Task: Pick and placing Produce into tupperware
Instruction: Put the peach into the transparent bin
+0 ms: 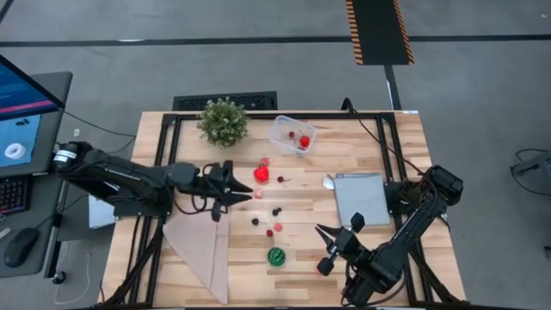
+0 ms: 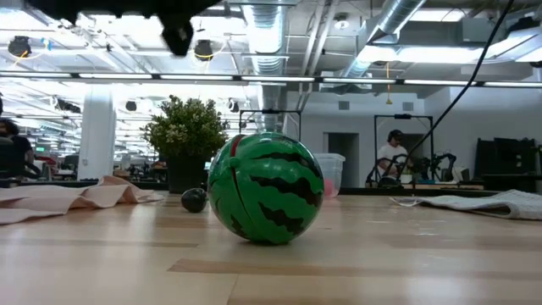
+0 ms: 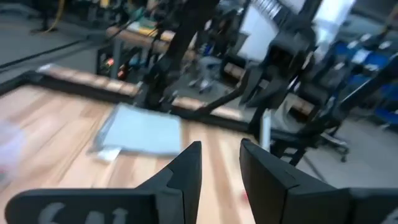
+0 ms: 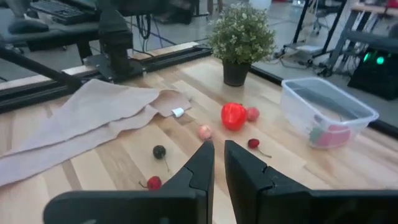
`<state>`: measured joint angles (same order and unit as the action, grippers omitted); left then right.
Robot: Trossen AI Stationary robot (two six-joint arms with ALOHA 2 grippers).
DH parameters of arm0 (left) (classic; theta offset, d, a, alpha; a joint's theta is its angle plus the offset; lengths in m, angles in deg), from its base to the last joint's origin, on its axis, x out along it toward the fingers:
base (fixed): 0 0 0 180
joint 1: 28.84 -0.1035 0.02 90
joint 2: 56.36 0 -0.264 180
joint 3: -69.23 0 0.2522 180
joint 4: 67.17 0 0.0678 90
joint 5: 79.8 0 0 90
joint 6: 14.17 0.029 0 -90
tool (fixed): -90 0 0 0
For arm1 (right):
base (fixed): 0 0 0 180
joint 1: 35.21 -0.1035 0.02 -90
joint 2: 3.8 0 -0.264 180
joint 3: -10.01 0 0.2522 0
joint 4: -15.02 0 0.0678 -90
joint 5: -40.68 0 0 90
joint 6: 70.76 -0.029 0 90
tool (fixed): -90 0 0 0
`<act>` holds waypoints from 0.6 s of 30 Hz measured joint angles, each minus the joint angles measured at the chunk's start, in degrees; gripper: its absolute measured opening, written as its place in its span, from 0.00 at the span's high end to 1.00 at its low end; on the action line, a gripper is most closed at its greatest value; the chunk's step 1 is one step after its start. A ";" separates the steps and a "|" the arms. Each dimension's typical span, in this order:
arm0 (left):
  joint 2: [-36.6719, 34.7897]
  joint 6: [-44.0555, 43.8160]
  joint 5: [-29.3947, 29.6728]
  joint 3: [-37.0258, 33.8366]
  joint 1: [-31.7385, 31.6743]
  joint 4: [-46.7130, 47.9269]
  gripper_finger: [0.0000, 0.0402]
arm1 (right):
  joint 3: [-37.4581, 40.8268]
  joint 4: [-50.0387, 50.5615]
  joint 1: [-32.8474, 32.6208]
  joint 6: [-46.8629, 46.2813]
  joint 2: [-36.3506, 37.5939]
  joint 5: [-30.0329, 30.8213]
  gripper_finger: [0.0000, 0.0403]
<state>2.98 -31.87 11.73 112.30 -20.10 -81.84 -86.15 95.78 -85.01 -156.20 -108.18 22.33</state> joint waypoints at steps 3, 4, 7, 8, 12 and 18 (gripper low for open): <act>-1.01 0.59 4.71 -2.29 2.76 -0.93 0.76 | -0.74 -0.16 0.10 2.87 0.21 -1.64 0.85; -0.97 1.03 5.76 -2.96 3.45 -1.80 0.76 | -0.92 -0.05 0.18 4.00 0.22 -3.02 0.85; -0.72 2.17 7.75 -4.65 6.08 -3.65 0.76 | -1.76 0.28 0.75 4.98 0.20 -8.63 0.85; -0.51 2.61 8.63 -5.07 7.15 -5.10 0.76 | -2.19 0.20 0.81 5.81 0.20 -10.79 0.85; -0.44 4.46 9.55 -7.65 11.26 -10.52 0.76 | -3.36 0.15 1.87 6.33 0.20 -22.42 0.85; -0.40 4.63 14.80 -9.00 15.15 -11.72 0.76 | -4.69 -1.97 4.10 5.98 0.21 -39.90 0.85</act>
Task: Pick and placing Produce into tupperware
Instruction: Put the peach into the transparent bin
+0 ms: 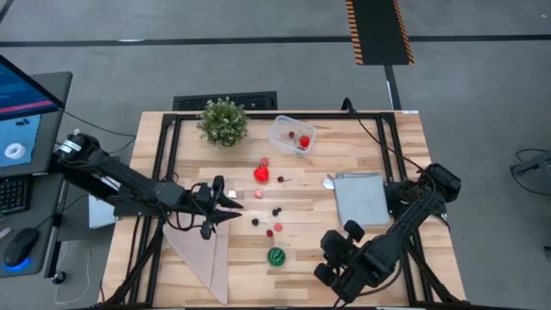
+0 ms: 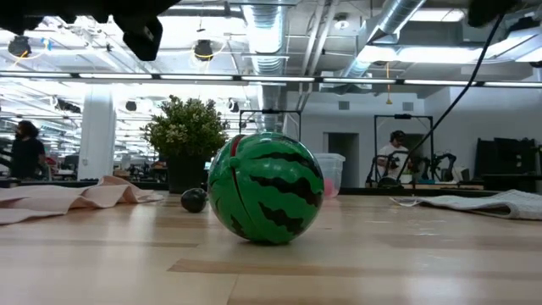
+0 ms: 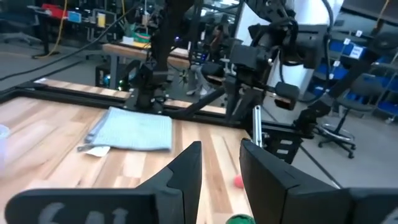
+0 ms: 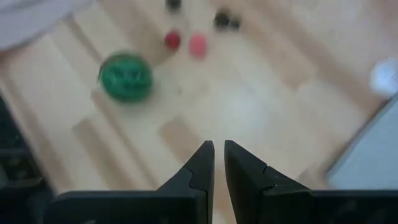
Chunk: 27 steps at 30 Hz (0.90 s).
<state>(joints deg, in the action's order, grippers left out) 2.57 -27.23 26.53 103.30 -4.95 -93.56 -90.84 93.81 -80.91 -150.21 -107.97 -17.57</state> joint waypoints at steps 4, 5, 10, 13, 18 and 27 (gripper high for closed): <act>0.02 0.54 1.13 0.00 1.97 0.25 0.76 | 0.01 -4.84 1.82 -0.02 -0.03 -7.35 0.85; 0.02 0.71 1.15 0.00 2.33 0.06 0.76 | 0.15 -6.40 2.43 -0.08 -0.03 -9.55 0.84; 0.02 0.68 1.28 0.00 3.49 -0.45 0.76 | 0.48 -10.74 4.57 -2.13 -0.36 -18.12 0.79; 0.04 0.66 1.32 0.00 3.73 -0.46 0.76 | 0.60 -10.15 4.99 -4.57 -1.37 -22.02 0.72; 0.04 0.61 1.30 0.02 3.75 -0.77 0.76 | 0.78 -9.12 4.89 -7.17 -3.33 -24.64 0.56; 0.07 0.67 1.13 0.04 3.75 -1.40 0.76 | 0.63 -12.29 4.14 -7.74 -9.15 -26.93 0.36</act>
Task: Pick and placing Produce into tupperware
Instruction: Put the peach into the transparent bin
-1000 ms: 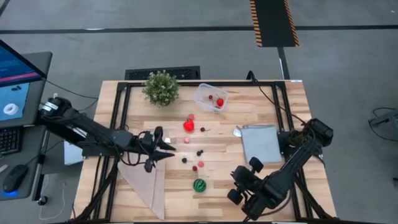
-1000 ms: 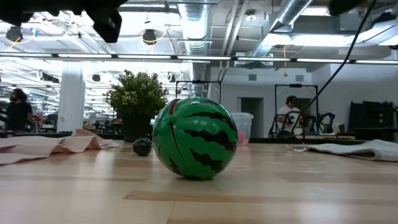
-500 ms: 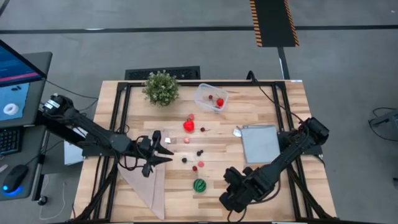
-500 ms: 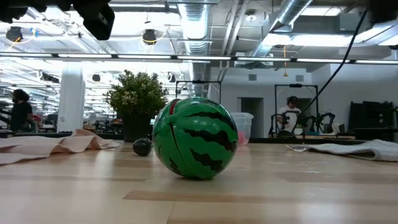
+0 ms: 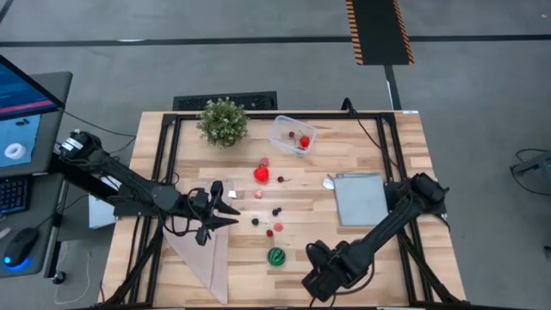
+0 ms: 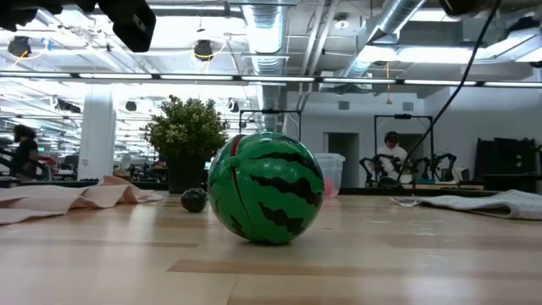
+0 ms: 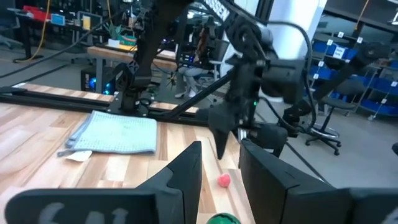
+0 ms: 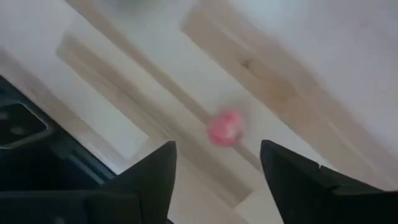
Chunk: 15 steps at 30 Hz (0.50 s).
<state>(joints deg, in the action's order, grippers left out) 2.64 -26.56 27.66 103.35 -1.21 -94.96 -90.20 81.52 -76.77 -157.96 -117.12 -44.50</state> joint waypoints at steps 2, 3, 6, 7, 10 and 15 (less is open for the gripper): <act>0.00 0.24 0.01 -0.01 0.00 0.01 0.76 | -0.11 -1.22 0.30 0.24 -1.33 -1.56 0.35; 0.00 0.26 0.07 0.00 0.00 0.00 0.76 | -0.04 -0.85 0.34 0.24 -1.75 -1.73 0.35; 0.00 0.42 0.17 -0.01 0.00 0.01 0.76 | -0.02 -1.21 0.28 0.48 -2.29 -1.19 0.35; 0.00 0.42 0.17 0.00 0.00 0.01 0.76 | -0.02 -0.97 0.14 0.52 -2.29 -0.53 0.35; 0.00 0.46 0.28 0.00 0.00 0.03 0.76 | -0.02 -1.42 -0.07 0.08 -2.29 1.18 0.35; 0.00 0.59 0.37 0.00 0.00 0.08 0.76 | -0.04 -2.24 -0.46 -1.24 -2.29 1.74 0.35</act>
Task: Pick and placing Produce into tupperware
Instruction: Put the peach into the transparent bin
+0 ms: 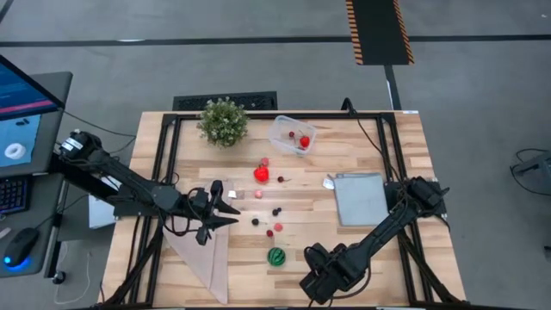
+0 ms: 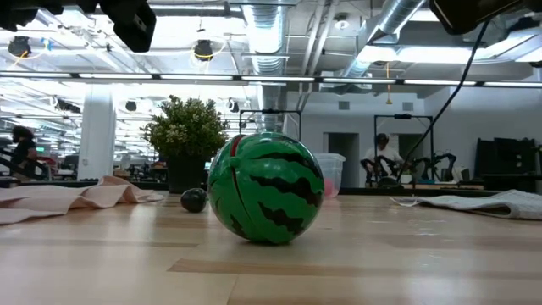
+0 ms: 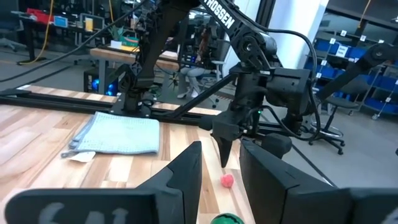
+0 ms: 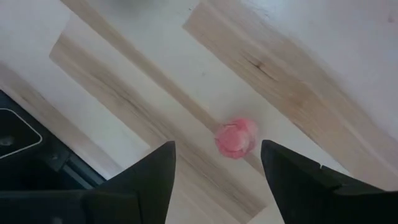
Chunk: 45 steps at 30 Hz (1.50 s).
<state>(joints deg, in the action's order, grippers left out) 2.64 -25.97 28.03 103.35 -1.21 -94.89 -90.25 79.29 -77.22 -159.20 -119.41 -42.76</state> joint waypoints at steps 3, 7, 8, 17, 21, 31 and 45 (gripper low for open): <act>0.00 0.02 0.00 0.00 0.00 0.03 0.76 | 0.00 -0.02 0.00 -0.68 0.00 1.20 0.35; 0.00 0.00 0.26 0.00 0.00 0.61 0.76 | 0.00 0.68 0.00 -1.15 0.00 1.47 0.35; 0.00 0.00 0.28 0.00 0.00 0.61 0.76 | 0.00 0.61 0.02 -1.13 0.00 1.45 0.35; 0.00 -0.04 0.50 0.00 0.00 0.63 0.76 | -0.09 -0.35 -0.36 -2.17 -1.35 2.43 0.35; 0.19 -0.07 0.55 0.00 -0.02 0.62 0.76 | -0.15 -1.16 -0.92 -2.11 -2.79 1.58 0.35; 0.26 -0.19 0.90 0.02 -0.02 0.60 0.76 | 0.00 -3.04 -1.27 -1.78 -4.85 -0.33 0.35; 0.26 -0.36 0.90 0.02 -0.02 0.83 0.76 | 0.00 -3.00 -1.51 -3.55 -4.85 -1.10 0.38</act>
<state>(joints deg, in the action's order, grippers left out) 2.90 -26.33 28.92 103.37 -1.23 -94.06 -90.25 76.29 -78.73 -162.74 -124.27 -43.86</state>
